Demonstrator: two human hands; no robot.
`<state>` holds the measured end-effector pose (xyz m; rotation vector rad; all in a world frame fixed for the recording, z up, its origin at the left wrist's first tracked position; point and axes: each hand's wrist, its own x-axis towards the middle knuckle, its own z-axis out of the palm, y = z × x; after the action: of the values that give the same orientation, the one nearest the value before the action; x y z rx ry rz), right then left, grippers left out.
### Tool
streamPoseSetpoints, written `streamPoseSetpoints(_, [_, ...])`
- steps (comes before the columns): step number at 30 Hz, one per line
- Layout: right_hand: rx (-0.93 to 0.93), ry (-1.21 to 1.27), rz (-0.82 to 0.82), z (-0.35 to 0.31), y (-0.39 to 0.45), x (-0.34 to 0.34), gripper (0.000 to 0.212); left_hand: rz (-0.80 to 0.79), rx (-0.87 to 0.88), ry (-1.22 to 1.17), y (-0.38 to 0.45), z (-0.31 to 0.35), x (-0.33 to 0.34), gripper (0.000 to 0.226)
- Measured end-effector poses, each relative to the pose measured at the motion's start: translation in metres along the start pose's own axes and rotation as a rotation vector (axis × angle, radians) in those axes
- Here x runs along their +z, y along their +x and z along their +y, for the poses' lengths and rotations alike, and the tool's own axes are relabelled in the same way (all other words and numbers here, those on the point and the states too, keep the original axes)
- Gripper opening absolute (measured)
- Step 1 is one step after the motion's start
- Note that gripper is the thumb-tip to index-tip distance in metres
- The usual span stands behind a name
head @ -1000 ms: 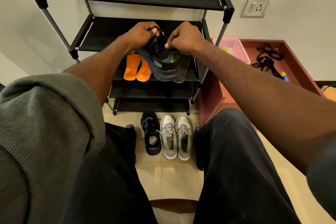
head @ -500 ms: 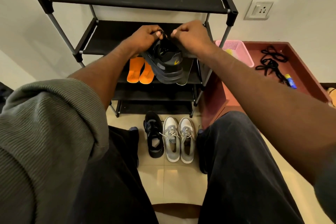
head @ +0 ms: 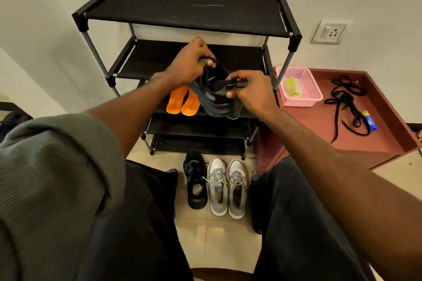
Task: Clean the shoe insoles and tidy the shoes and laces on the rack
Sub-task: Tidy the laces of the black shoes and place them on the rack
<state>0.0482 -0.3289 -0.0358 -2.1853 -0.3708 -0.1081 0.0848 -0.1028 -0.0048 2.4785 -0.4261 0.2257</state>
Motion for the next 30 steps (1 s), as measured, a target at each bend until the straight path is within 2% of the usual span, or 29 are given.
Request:
streamPoseSetpoints(3, [-0.036,-0.013,0.024,-0.005,0.001,0.007,0.036,-0.057,0.292,0.428,-0.015,0.001,0.007,0.022])
streamPoseSetpoints(5, [-0.056,0.006,0.038,-0.007,0.000,0.010,0.034,-0.138,0.338,0.579,-0.019,0.004,0.007,0.031])
streamPoseSetpoints(7, [-0.067,0.031,0.060,-0.009,-0.003,0.012,0.033,-0.205,0.318,0.573,-0.021,0.008,0.001,0.036])
streamPoseSetpoints(9, [-0.071,0.033,0.089,-0.012,-0.007,0.013,0.034,-0.204,0.325,0.462,-0.029,0.014,-0.008,0.037])
streamPoseSetpoints(12, [-0.093,0.031,0.133,-0.021,-0.009,0.018,0.036,0.015,0.318,0.306,-0.046,0.010,-0.022,0.036])
streamPoseSetpoints(16, [-0.129,0.059,0.206,-0.038,-0.002,0.036,0.036,0.429,0.068,0.018,-0.076,-0.024,-0.017,0.033])
streamPoseSetpoints(19, [-0.148,0.042,0.214,-0.049,0.011,0.058,0.038,0.648,-0.218,-0.202,-0.098,-0.053,0.000,0.037])
streamPoseSetpoints(22, [-0.197,-0.004,0.205,-0.068,0.027,0.086,0.038,0.745,-0.414,-0.381,-0.107,-0.078,0.011,0.032])
streamPoseSetpoints(27, [-0.249,-0.094,0.188,-0.096,0.053,0.141,0.035,0.948,-0.521,-0.710,-0.116,-0.099,0.021,0.024])
streamPoseSetpoints(30, [-0.262,-0.148,0.223,-0.109,0.069,0.168,0.034,0.976,-0.579,-0.788,-0.117,-0.102,0.018,0.023])
